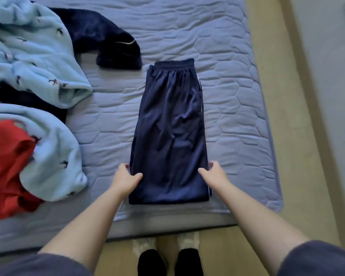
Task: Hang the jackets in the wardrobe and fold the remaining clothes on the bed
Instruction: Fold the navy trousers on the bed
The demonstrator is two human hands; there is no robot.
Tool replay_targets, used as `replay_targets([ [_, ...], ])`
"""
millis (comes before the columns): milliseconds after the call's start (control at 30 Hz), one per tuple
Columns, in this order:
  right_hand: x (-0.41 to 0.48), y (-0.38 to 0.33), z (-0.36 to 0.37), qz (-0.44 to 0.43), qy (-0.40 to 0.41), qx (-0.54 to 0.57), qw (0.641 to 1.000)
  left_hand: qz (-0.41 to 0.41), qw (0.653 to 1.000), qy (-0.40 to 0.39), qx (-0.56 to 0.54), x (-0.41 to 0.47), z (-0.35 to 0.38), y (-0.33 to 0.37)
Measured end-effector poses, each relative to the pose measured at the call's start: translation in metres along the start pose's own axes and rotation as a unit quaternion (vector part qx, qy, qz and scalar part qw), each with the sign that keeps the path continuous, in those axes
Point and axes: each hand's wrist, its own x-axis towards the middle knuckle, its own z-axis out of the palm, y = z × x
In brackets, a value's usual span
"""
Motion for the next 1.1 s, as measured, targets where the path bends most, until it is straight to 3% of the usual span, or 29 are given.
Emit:
replay_targets([
  [133,0.000,0.037,0.026,0.050,0.004,0.058,0.997,-0.020,0.999,0.015,-0.030,-0.001,0.028,-0.037],
  [367,-0.009,0.061,0.030,0.015,0.013,0.087,0.996,0.026,0.998,0.008,-0.048,-0.007,0.039,-0.064],
  [500,-0.029,0.081,0.029,0.038,-0.060,-0.018,0.997,-0.006,0.998,-0.058,-0.024,-0.027,0.041,-0.090],
  [567,-0.036,0.082,0.024,0.058,-0.116,-0.015,0.991,-0.022,0.996,-0.086,0.003,-0.031,0.035,-0.094],
  [633,-0.029,0.069,0.015,0.062,-0.141,0.038,0.987,-0.001,0.996,-0.063,0.055,-0.023,0.025,-0.084],
  [733,0.002,0.031,0.003,0.019,-0.096,0.111,0.989,0.053,0.998,0.024,0.017,0.004,0.009,-0.049],
  [867,0.046,-0.020,0.017,-0.061,0.015,0.177,0.982,0.094,0.992,0.049,-0.074,0.047,0.019,0.010],
  [1000,0.080,-0.025,0.033,-0.100,0.182,0.083,0.975,0.134,0.980,0.128,-0.066,0.075,0.040,0.029],
  [1100,0.087,-0.015,0.036,-0.108,0.201,0.063,0.972,0.123,0.981,0.137,-0.057,0.081,0.042,0.023],
])
